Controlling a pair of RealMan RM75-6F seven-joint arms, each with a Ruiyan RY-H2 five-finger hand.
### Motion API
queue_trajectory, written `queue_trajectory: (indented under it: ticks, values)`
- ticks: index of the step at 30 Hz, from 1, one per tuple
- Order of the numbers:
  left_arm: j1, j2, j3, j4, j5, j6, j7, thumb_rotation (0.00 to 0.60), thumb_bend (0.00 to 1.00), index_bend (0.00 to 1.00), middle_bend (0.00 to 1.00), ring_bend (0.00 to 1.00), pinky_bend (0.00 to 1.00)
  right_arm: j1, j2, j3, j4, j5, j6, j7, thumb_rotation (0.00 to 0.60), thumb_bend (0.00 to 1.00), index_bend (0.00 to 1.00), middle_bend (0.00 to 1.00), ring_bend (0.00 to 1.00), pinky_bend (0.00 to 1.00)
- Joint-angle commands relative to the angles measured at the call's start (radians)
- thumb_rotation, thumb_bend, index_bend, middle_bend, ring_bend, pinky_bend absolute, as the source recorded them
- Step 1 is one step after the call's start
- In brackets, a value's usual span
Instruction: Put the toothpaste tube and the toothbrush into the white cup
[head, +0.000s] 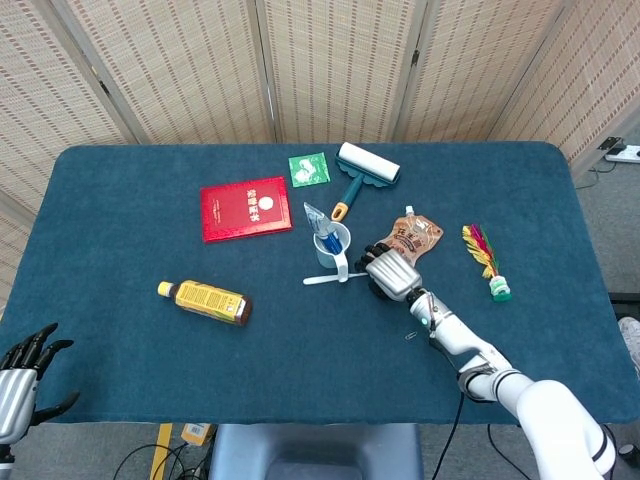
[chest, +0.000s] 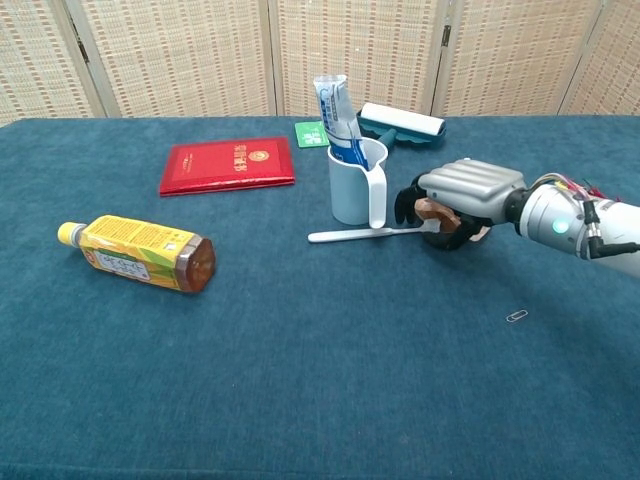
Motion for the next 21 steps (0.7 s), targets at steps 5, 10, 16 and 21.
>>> queue_trajectory:
  ticks: [5,10,16,21]
  values:
    - [0.001,-0.003,0.000,0.004,-0.003,-0.002,0.000,0.600,0.22,0.27,0.11,0.14,0.20,-0.019,0.012,-0.028,-0.007,-0.026,0.041,0.021,0.600,0.42,0.36,0.35,0.17,0.22]
    - [0.001,-0.005,0.003,0.008,-0.003,-0.006,0.000,0.600,0.22,0.27,0.11,0.14,0.20,-0.053,0.055,-0.069,-0.061,-0.056,0.081,0.015,0.600,0.44,0.36,0.35,0.17,0.22]
    - [0.000,-0.010,0.003,0.011,-0.001,-0.008,-0.001,0.600,0.22,0.27,0.11,0.14,0.20,-0.100,0.122,-0.118,-0.163,-0.104,0.168,0.011,0.600,0.44,0.36,0.35,0.17,0.22]
    - [-0.003,-0.011,0.003,0.009,-0.001,-0.013,0.004,0.600,0.22,0.27,0.11,0.14,0.20,-0.124,0.177,-0.159,-0.265,-0.151,0.227,0.015,0.600,0.44,0.36,0.36,0.17,0.22]
